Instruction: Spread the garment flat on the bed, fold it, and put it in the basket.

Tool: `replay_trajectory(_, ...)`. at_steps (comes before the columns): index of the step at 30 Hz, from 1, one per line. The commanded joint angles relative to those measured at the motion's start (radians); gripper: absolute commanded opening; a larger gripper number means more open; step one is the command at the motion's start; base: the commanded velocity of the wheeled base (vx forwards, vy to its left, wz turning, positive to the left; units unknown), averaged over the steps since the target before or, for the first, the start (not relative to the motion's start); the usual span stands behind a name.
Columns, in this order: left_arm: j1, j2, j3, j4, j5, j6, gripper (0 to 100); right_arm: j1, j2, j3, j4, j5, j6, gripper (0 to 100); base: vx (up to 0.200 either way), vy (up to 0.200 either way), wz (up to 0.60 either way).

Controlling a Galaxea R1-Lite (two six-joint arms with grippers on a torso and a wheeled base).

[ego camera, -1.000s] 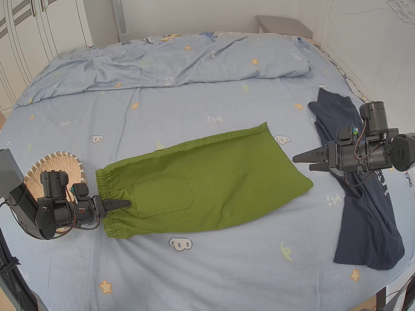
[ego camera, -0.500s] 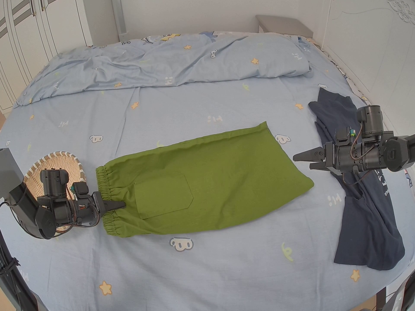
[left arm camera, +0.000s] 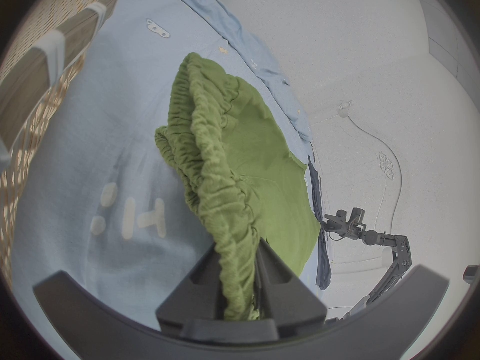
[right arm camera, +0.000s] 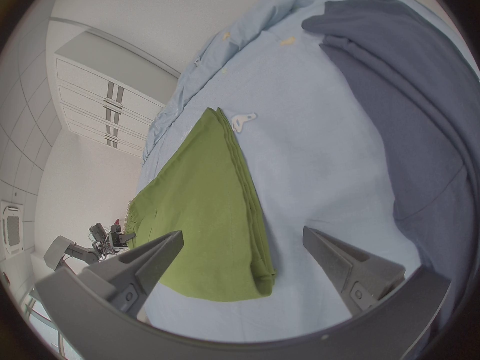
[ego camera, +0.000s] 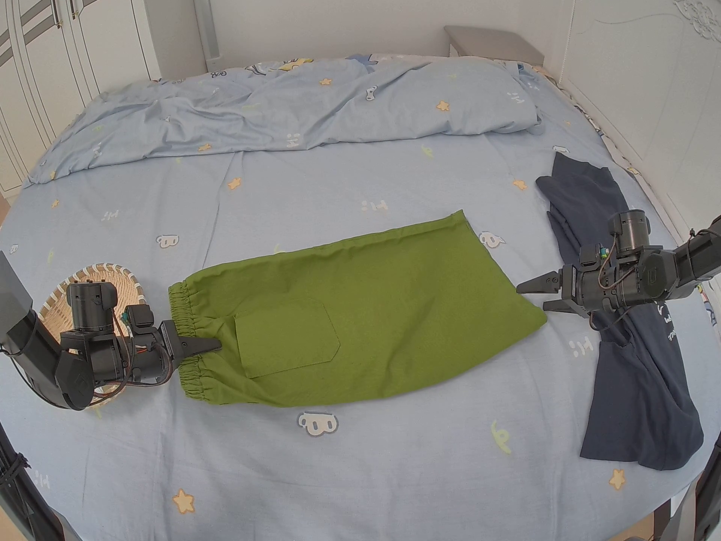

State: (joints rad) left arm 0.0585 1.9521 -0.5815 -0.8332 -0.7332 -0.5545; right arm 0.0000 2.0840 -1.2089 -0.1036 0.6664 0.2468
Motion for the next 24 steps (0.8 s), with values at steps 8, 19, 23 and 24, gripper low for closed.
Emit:
replay_trajectory(8, 0.014, -0.007, -0.009, 0.002, 0.0, -0.001, 0, 0.003, 0.065, -0.011, 0.007, 0.133, 0.035, 100, 0.0, 0.0, 0.0)
replay_trajectory(19, 0.017, -0.001, -0.015, 0.003, 0.0, -0.001, 0, 0.032, 0.099, -0.015, 0.032, 0.151, 0.051, 100, 0.0, 0.0, 0.0)
replay_trajectory(23, 0.018, -0.001, -0.017, 0.002, 0.0, -0.001, 0, 0.04, 0.119, -0.015, 0.032, 0.153, 0.051, 100, 0.0, 0.0, 0.0)
replay_trajectory(24, 0.023, -0.001, -0.017, 0.003, 0.0, -0.001, 0, 0.041, 0.131, -0.018, 0.032, 0.153, 0.051, 100, 0.0, 0.0, 0.0)
